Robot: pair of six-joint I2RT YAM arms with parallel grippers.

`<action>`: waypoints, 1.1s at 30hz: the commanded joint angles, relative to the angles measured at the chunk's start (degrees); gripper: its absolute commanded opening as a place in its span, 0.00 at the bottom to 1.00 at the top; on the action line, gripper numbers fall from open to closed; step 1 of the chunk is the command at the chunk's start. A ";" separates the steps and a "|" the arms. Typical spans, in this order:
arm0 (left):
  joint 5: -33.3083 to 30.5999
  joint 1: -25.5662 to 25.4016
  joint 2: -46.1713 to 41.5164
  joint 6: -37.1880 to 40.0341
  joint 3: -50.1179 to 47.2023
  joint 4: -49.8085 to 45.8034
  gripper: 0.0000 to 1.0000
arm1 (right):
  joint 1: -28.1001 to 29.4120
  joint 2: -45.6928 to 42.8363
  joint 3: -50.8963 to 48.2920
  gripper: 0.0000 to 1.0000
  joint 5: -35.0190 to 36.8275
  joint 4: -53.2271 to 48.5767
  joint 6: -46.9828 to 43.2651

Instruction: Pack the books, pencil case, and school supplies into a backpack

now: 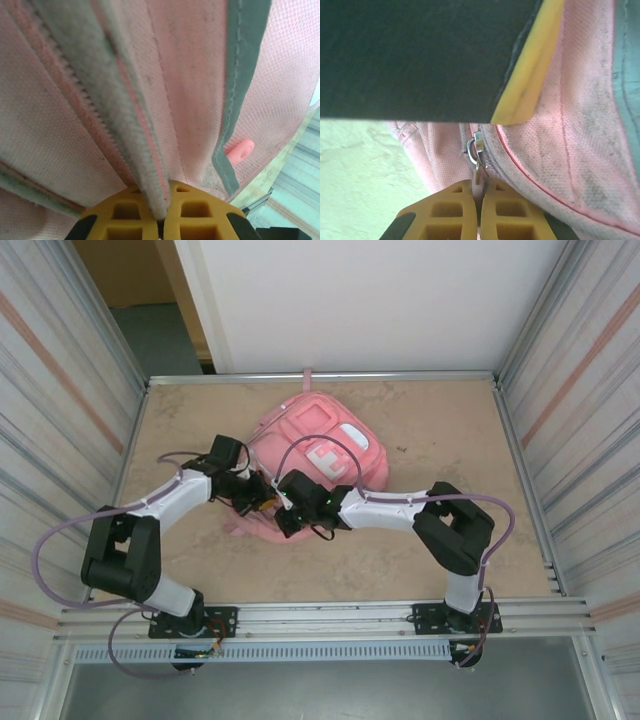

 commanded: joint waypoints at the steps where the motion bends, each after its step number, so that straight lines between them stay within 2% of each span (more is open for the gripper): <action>1: 0.37 0.52 1.46 6.57 4.01 -3.08 0.00 | -1.66 -5.13 -2.43 0.02 7.44 -9.52 -6.65; 4: 0.22 0.60 2.66 8.37 3.81 -3.66 0.00 | -5.03 -8.04 -5.17 0.06 6.79 -12.52 -8.86; 9: 2.48 0.43 4.35 8.48 3.27 -2.12 0.00 | -10.91 -9.76 -8.56 0.06 10.46 -15.62 -6.62; 14: 4.63 -1.86 5.22 7.92 4.41 -0.69 0.00 | -13.06 -10.73 -10.07 0.10 11.05 -14.72 -4.49; 16: 2.44 -3.84 2.55 8.03 4.54 0.89 0.00 | -13.22 -11.74 -9.86 0.15 12.69 -15.18 -3.99; 17: -0.16 -5.02 0.75 8.58 4.85 1.48 0.00 | -13.34 -12.29 -9.62 0.23 13.33 -15.65 -4.11; 18: -2.75 -5.75 -0.81 9.03 5.47 1.53 0.06 | -13.59 -13.01 -9.50 0.29 13.46 -15.95 -4.64; 20: -6.60 -6.08 -3.92 9.68 7.48 1.45 0.34 | -13.90 -16.48 -10.21 0.41 9.80 -14.89 -7.73; 22: -9.75 -5.94 -6.77 11.12 9.62 0.95 0.43 | -14.28 -21.48 -11.75 0.50 6.78 -12.77 -9.88; 23: -11.68 -5.94 -8.50 12.77 10.64 0.83 0.45 | -14.55 -24.50 -12.53 0.78 5.99 -11.44 -10.95; 24: -13.83 -5.86 -10.04 14.74 11.55 0.59 0.47 | -15.00 -27.18 -12.89 1.00 6.04 -10.57 -11.77; 28: -29.35 -5.33 -19.53 25.02 11.25 2.19 0.62 | -18.64 -39.83 -15.66 0.99 10.08 -5.96 -13.52; 31: -39.71 -5.29 -26.07 31.48 6.79 7.40 0.94 | -23.46 -48.76 -19.37 0.99 16.67 -2.00 -12.48; 33: -44.41 -5.15 -29.37 34.16 3.52 11.19 0.99 | -27.51 -55.93 -21.57 0.99 20.32 -1.62 -11.05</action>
